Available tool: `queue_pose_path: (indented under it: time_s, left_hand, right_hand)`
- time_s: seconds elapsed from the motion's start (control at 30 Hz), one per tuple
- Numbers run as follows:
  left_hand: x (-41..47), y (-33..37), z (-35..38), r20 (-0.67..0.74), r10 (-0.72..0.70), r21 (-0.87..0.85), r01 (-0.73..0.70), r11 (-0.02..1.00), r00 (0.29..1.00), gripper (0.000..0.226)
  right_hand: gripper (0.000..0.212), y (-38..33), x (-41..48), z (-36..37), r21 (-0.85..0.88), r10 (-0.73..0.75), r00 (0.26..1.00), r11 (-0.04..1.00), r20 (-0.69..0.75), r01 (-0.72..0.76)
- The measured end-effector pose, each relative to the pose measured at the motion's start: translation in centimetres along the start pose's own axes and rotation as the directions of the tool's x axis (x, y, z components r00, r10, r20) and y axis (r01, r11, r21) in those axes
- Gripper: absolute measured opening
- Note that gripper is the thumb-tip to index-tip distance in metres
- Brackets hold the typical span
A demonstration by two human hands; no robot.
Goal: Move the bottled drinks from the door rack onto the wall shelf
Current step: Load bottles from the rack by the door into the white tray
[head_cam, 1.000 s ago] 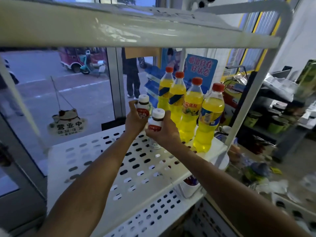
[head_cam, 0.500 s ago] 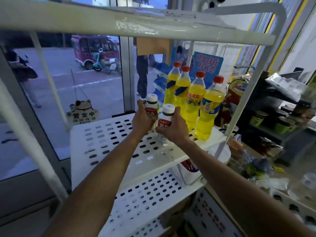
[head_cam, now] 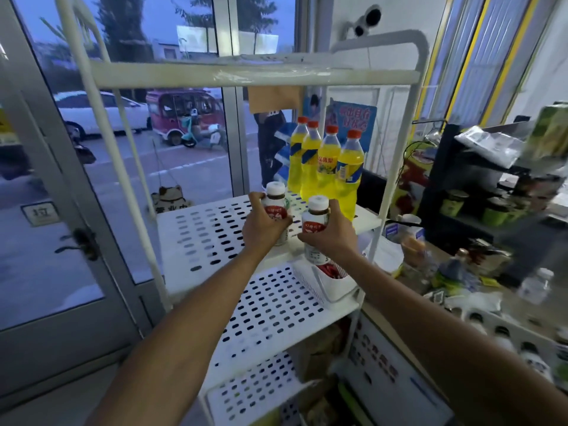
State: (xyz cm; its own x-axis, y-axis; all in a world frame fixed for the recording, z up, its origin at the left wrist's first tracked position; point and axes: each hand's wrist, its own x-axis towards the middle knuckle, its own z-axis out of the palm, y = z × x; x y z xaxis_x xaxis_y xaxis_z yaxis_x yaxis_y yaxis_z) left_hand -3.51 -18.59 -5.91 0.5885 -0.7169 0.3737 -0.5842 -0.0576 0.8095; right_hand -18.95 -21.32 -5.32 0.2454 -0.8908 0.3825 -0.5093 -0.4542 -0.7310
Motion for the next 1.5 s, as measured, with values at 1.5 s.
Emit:
queue_pose_path:
  time_s: [1.5]
  left_hand:
    - [-30.3, 19.8, 32.2, 0.744, 0.211, -0.134, -0.168, 0.977, 0.634, 0.08]
  right_hand:
    - [0.07, 28.5, -22.8, -34.5, -0.165, 0.592, 0.626, 0.646, -0.508, -0.745]
